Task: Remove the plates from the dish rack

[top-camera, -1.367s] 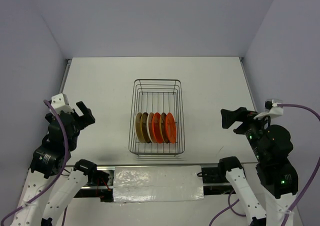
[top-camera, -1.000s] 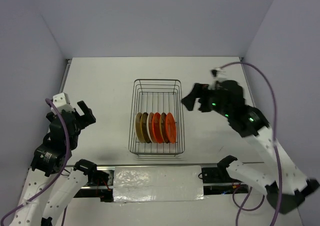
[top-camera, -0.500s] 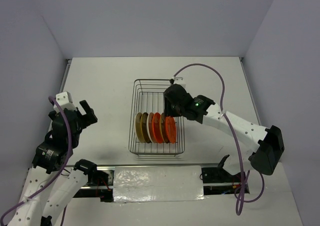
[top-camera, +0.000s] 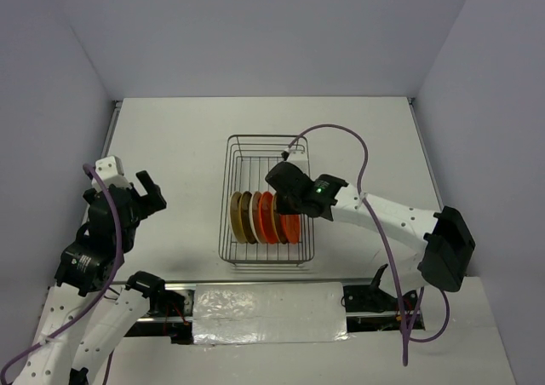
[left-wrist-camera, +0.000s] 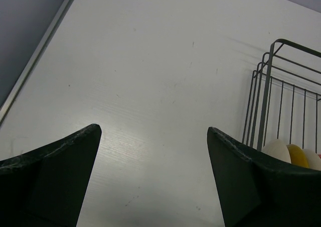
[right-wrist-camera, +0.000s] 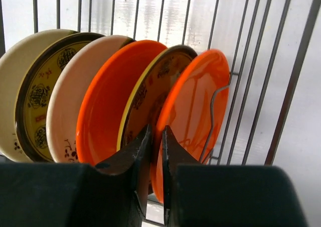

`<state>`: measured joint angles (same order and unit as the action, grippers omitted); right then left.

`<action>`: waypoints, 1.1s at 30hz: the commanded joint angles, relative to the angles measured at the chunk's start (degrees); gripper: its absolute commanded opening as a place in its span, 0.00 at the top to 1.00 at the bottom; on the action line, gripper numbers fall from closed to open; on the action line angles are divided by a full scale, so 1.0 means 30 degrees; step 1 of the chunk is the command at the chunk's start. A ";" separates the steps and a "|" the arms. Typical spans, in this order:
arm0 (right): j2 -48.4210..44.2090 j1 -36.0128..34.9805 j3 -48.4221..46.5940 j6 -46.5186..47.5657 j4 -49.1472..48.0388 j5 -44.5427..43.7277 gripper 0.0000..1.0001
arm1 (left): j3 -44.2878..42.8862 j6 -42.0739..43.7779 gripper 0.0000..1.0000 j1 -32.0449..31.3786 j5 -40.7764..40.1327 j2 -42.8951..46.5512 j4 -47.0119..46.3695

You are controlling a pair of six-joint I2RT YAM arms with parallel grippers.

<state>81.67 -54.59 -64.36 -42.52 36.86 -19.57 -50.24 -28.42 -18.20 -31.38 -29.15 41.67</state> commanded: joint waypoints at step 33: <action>0.2539 -1.0515 -1.1621 1.8744 -0.0129 -1.0318 1.00 | -0.7545 -0.9129 0.24 -0.0116 1.7664 -0.8362 -0.0823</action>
<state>87.09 -85.65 -95.22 7.35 41.12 -43.35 -73.73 -54.74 -18.33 18.13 -55.90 41.89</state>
